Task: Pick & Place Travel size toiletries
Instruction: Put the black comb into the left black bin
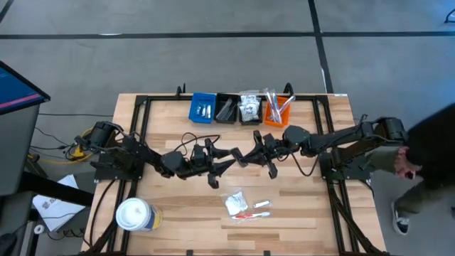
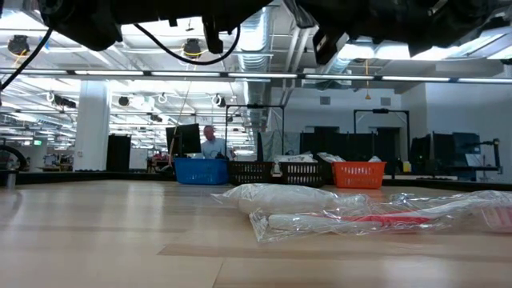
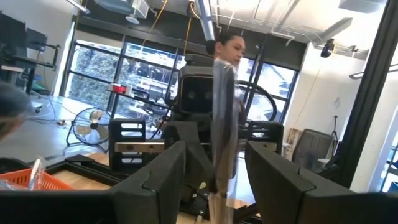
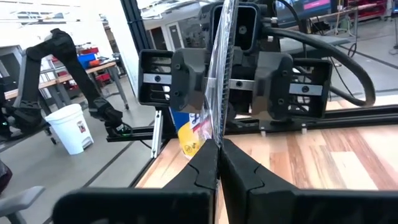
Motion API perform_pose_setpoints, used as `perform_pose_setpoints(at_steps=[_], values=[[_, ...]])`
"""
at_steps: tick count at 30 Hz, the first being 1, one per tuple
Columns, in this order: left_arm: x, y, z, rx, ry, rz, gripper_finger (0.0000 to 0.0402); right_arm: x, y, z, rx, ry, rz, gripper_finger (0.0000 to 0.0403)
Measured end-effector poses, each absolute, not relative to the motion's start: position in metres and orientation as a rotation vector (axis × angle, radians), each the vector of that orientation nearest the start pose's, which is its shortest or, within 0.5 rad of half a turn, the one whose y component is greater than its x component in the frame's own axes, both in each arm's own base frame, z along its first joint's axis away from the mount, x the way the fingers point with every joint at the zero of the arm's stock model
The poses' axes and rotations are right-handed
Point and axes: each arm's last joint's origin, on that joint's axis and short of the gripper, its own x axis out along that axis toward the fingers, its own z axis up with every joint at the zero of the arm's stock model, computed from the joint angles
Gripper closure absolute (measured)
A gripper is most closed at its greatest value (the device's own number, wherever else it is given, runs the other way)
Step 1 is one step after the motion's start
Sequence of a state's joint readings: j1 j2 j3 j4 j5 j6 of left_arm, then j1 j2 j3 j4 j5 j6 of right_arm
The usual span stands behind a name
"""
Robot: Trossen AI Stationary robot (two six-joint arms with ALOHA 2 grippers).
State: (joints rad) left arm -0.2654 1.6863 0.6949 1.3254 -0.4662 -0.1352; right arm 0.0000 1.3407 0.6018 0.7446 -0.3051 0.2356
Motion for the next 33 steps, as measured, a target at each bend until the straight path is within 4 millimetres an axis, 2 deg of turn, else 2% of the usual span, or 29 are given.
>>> perform_pose_setpoints(at_steps=[11,33], values=[[0.323,-0.063,0.233,-0.25,-0.355,0.158,0.0242,0.277,0.001,0.239,0.23,0.037,0.254,0.0401],[0.326,-0.053,0.233,-0.248,-0.347,0.189,0.0243,0.277,-0.004,0.239,0.226,0.032,0.23,0.0401]])
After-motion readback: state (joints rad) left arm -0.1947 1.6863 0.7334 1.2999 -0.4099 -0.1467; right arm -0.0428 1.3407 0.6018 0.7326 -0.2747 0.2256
